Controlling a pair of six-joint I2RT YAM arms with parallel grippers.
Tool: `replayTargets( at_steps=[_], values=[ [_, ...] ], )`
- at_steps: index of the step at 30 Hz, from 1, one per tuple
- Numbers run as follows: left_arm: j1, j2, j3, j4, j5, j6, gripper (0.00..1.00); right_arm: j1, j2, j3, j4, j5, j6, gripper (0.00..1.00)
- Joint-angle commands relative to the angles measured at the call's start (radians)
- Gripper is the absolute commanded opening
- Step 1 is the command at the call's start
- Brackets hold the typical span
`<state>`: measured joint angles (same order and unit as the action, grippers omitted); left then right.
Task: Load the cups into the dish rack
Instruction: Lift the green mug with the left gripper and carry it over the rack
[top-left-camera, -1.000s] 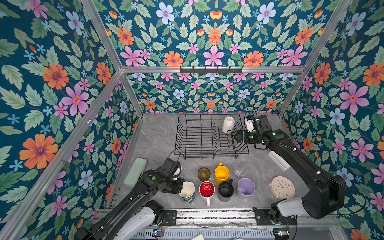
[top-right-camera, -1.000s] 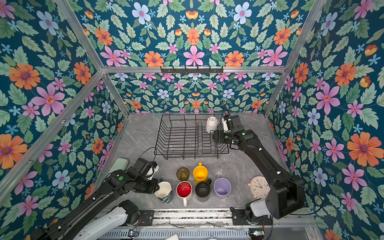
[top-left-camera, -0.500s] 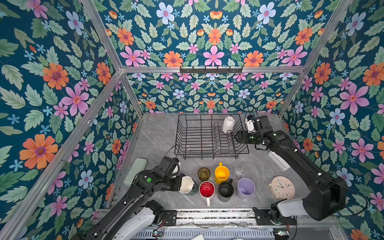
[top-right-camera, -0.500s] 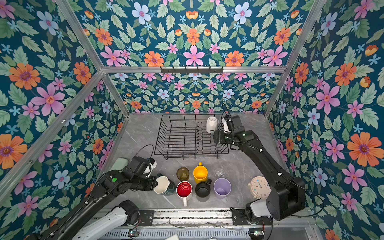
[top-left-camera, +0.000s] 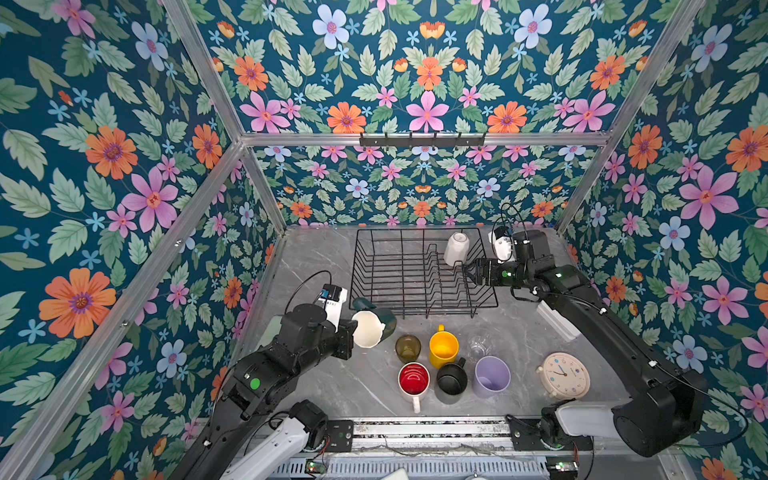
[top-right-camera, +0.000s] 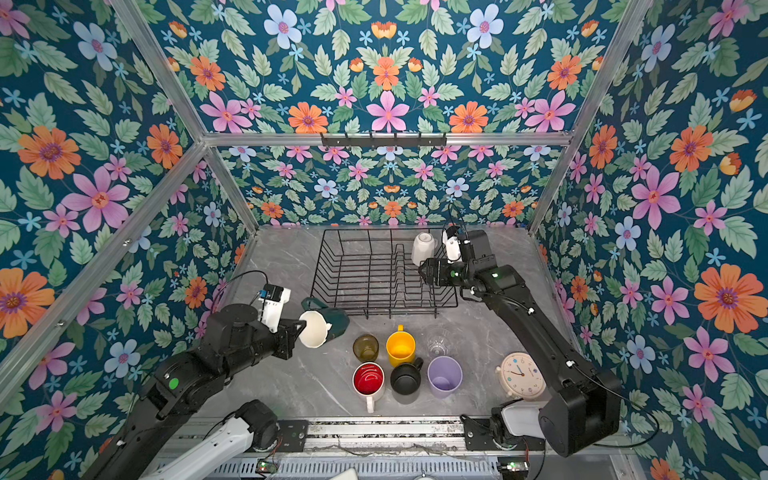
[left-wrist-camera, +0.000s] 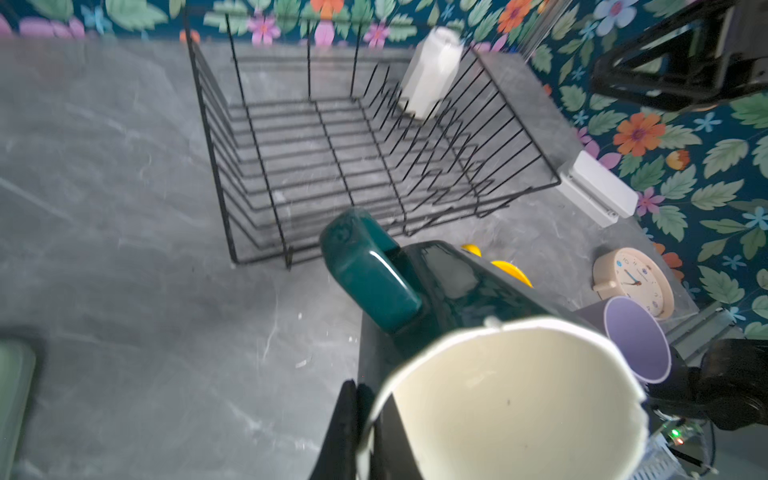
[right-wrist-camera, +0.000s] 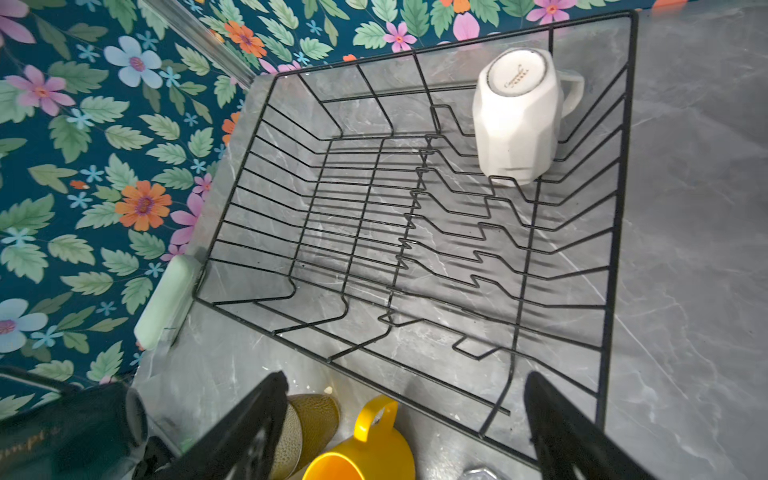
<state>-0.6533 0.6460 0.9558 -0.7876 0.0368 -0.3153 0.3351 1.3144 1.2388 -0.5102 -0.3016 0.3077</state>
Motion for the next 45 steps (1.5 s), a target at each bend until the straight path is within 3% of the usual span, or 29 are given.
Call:
replayTargets(
  at_steps=[1,11,18,24,29,38,45],
  values=[
    [0.002,0.007,-0.029,0.304,0.025,0.064,0.0,0.001,-0.031,-0.023,0.083,-0.089,0.011,0.89],
    [0.003,0.016,-0.329,0.956,0.182,0.223,0.0,-0.011,-0.095,-0.128,0.282,-0.418,0.061,0.93],
    [0.007,0.152,-0.339,1.213,0.36,0.216,0.0,-0.023,-0.066,-0.173,0.431,-0.682,0.098,0.94],
    [0.119,0.29,-0.321,1.337,0.587,0.068,0.0,-0.052,-0.062,-0.218,0.567,-0.768,0.138,0.94],
    [0.242,0.353,-0.395,1.673,0.763,-0.183,0.0,-0.058,-0.034,-0.241,0.712,-0.838,0.177,0.94],
    [0.255,0.49,-0.4,1.978,0.952,-0.387,0.0,-0.058,-0.002,-0.248,0.857,-0.889,0.216,0.94],
    [0.256,0.543,-0.398,2.073,0.974,-0.456,0.0,-0.057,-0.044,-0.273,0.918,-0.941,0.264,0.94]
  ],
)
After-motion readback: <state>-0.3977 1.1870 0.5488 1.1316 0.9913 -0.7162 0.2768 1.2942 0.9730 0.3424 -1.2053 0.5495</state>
